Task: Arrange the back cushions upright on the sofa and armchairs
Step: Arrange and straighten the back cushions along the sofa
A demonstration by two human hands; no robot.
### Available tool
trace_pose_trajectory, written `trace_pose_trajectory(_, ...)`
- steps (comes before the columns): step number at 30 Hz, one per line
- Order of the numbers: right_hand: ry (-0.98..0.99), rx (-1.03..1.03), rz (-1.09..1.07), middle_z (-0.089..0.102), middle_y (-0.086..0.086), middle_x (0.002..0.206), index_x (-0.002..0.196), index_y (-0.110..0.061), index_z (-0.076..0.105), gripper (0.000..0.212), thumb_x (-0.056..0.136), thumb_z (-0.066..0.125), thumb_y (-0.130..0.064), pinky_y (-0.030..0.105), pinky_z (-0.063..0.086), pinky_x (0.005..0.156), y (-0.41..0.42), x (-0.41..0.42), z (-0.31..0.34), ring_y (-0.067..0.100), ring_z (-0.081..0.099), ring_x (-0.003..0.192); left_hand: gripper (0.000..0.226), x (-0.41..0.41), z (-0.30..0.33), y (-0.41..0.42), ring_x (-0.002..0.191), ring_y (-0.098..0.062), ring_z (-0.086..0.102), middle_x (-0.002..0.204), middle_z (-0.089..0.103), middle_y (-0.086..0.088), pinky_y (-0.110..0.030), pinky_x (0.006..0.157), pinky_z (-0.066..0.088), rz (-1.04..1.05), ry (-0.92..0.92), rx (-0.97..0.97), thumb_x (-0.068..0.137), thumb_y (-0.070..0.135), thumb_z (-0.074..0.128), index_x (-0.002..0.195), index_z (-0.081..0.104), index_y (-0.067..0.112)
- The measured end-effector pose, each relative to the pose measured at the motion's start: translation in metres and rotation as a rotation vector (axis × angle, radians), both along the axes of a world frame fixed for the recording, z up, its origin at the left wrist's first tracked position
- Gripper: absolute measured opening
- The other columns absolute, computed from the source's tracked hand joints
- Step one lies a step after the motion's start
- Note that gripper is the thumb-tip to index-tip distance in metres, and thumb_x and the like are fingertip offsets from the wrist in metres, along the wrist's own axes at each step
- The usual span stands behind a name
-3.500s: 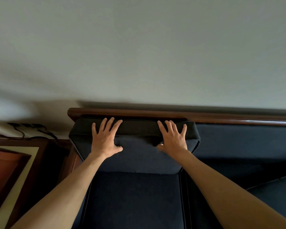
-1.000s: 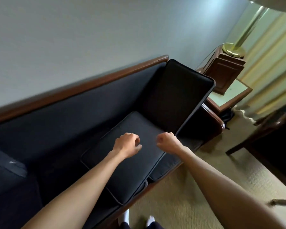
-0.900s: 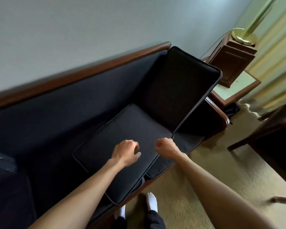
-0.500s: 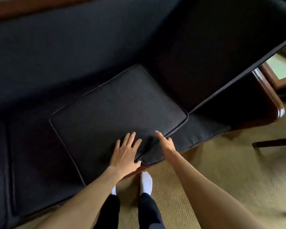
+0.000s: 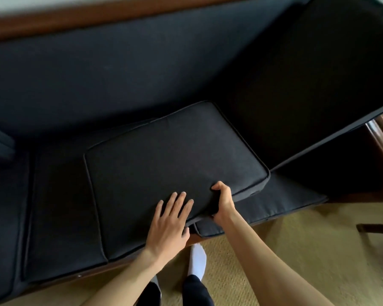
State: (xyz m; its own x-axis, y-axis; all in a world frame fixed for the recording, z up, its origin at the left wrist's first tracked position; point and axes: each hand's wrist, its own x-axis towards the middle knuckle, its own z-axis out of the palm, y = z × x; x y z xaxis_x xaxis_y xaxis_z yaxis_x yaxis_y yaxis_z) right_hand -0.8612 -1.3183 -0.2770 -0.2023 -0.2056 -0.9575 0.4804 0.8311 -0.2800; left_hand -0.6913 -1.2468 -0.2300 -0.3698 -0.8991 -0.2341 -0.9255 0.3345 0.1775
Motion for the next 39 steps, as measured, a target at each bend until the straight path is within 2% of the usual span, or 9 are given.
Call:
trace_pose_trajectory(5, 0.068, 0.074, -0.004, 0.069, 0.009, 0.101, 0.118, -0.014, 0.057, 0.096, 0.028, 0.073, -0.044, 0.036, 0.041, 0.049, -0.034, 0.032, 0.081, 0.029, 0.065, 0.082, 0.093, 0.027, 0.048, -0.015, 0.139, -0.028, 0.041, 0.152, 0.042, -0.007, -0.054, 0.106, 0.041, 0.052, 0.022, -0.125, 0.068, 0.055, 0.073, 0.147, 0.039, 0.02)
trace_pose_trajectory(8, 0.016, 0.045, 0.03, 0.065, 0.006, 0.107, 0.117, -0.017, 0.057, 0.098, 0.028, 0.076, -0.053, 0.041, 0.039, 0.055, -0.068, 0.043, 0.133, 0.029, 0.059, 0.085, 0.109, 0.037, 0.081, -0.05, 0.136, -0.03, 0.044, 0.152, 0.042, -0.008, -0.056, 0.104, 0.041, 0.08, -0.043, -0.17, 0.058, 0.058, 0.079, 0.15, 0.034, 0.019)
trace_pose_trajectory(12, 0.026, -0.198, 0.122, 0.062, 0.008, 0.106, 0.107, -0.012, 0.061, 0.071, 0.046, 0.068, -0.047, 0.036, 0.046, 0.064, -0.104, 0.047, 0.183, 0.027, 0.059, 0.088, 0.126, 0.042, 0.118, -0.108, 0.132, -0.034, 0.046, 0.147, 0.046, -0.009, -0.063, 0.104, 0.034, 0.178, -0.137, -0.189, 0.04, 0.056, 0.089, 0.148, 0.034, 0.021)
trace_pose_trajectory(15, 0.327, -0.495, 0.403, 0.066, 0.008, 0.096, 0.098, -0.003, 0.062, 0.062, 0.049, 0.065, -0.04, 0.034, 0.05, 0.07, -0.099, 0.051, 0.198, 0.024, 0.063, 0.085, 0.127, 0.046, 0.143, -0.141, 0.136, -0.034, 0.041, 0.151, 0.04, -0.01, -0.064, 0.108, 0.028, 0.313, -0.165, -0.181, 0.046, 0.054, 0.088, 0.151, 0.023, 0.024)
trace_pose_trajectory(18, 0.715, -0.692, 0.774, 0.062, 0.004, 0.103, 0.099, -0.009, 0.055, 0.045, 0.064, 0.073, -0.031, 0.036, 0.05, 0.081, -0.095, 0.051, 0.196, 0.024, 0.062, 0.094, 0.121, 0.063, 0.162, -0.167, 0.139, -0.032, 0.035, 0.154, 0.034, -0.01, -0.062, 0.111, 0.025, 0.411, -0.187, -0.202, 0.058, 0.056, 0.083, 0.153, 0.014, 0.025)
trace_pose_trajectory(23, 1.302, -0.858, 1.042, 0.042, 0.008, 0.126, 0.129, -0.015, 0.041, 0.077, 0.065, 0.083, -0.024, 0.043, 0.051, 0.079, -0.148, 0.047, 0.221, 0.032, 0.047, 0.111, 0.114, 0.1, 0.19, -0.213, 0.136, -0.03, 0.037, 0.149, 0.039, -0.008, -0.058, 0.111, 0.025, 0.402, -0.154, -0.208, 0.063, 0.063, 0.078, 0.151, 0.015, 0.026)
trace_pose_trajectory(26, 1.473, -0.76, 1.443, 0.018, 0.011, 0.155, 0.152, -0.024, 0.017, 0.104, 0.069, 0.08, -0.018, 0.06, 0.037, 0.102, -0.19, 0.063, 0.239, 0.039, 0.019, 0.14, 0.111, 0.116, 0.197, -0.227, 0.132, -0.029, 0.039, 0.144, 0.041, -0.005, -0.056, 0.11, 0.027, 0.364, -0.125, -0.165, 0.065, 0.064, 0.076, 0.151, 0.015, 0.027)
trace_pose_trajectory(29, 1.398, -0.591, 1.752, 0.004, 0.004, 0.163, 0.156, -0.028, 0.0, 0.108, 0.079, 0.076, -0.017, 0.071, 0.01, 0.113, -0.22, 0.073, 0.238, 0.034, -0.005, 0.151, 0.115, 0.126, 0.196, -0.23, 0.131, -0.028, 0.037, 0.144, 0.038, -0.004, -0.055, 0.111, 0.026, 0.312, -0.12, -0.106, 0.065, 0.059, 0.079, 0.151, 0.009, 0.029)
trace_pose_trajectory(39, 1.379, -0.425, 1.807, 0.001, 0.004, 0.163, 0.155, -0.023, 0.001, 0.109, 0.078, 0.078, -0.018, 0.074, 0.001, 0.112, -0.266, 0.103, 0.241, 0.034, -0.013, 0.15, 0.129, 0.152, 0.194, -0.271, 0.133, -0.031, 0.033, 0.142, 0.035, -0.009, -0.058, 0.109, 0.025, 0.236, -0.148, -0.109, 0.058, 0.033, 0.086, 0.152, -0.001, 0.026)
